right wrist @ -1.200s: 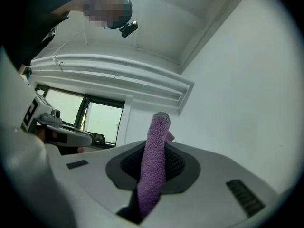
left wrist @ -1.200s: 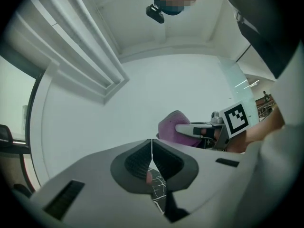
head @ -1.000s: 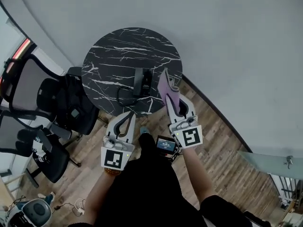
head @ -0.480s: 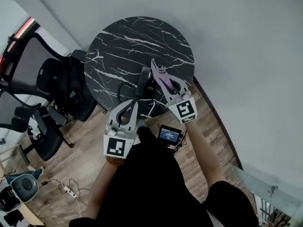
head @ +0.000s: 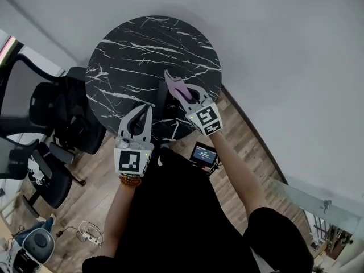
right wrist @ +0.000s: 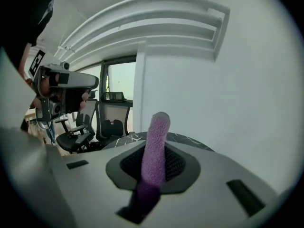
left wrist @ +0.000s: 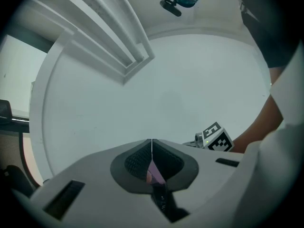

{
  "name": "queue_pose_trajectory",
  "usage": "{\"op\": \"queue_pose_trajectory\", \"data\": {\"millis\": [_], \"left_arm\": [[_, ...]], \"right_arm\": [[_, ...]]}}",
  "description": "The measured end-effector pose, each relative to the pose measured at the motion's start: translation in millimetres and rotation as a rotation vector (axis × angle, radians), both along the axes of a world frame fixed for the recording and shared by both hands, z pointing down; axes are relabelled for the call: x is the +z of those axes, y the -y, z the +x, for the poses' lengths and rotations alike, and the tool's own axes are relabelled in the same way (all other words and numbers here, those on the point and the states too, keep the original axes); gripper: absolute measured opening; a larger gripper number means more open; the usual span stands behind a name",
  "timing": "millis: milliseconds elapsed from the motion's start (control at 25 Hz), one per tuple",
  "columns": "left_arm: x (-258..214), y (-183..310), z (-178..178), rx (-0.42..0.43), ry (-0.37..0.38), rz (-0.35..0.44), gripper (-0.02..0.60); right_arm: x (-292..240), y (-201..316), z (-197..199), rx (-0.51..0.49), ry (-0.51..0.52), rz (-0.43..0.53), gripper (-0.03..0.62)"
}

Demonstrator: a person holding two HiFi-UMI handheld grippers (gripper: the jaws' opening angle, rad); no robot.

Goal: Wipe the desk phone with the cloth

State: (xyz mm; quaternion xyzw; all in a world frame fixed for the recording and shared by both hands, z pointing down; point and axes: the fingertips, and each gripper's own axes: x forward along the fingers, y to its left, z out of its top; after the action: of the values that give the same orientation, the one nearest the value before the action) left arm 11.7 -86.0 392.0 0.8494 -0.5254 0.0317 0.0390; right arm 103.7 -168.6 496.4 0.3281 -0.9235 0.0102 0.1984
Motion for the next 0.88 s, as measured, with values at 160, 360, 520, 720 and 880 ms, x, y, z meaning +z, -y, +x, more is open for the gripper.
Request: {"op": "queue_pose_trajectory", "data": {"millis": [160,360,520,720,880], "left_arm": [[9,19,-4,0.051,0.011,-0.008,0.017],[36,42,-3,0.083,-0.034,-0.074,0.017],[38,45,10,0.14,-0.008,-0.067,0.017],[38,61,18,0.148,0.02,-0.021,0.017],[37,66,15,0.128,0.02,-0.005,0.017]], "right_arm": [[4,2,5,0.043,0.015,-0.069,0.063],[12,1,-9,-0.016,0.009,-0.144,0.063],[23,4,-16,-0.026,0.044,-0.192,0.061],[34,28,-7,0.008,-0.131,-0.046,0.063],[39,37,-6,0.017,-0.215,0.038,0.061]]}}
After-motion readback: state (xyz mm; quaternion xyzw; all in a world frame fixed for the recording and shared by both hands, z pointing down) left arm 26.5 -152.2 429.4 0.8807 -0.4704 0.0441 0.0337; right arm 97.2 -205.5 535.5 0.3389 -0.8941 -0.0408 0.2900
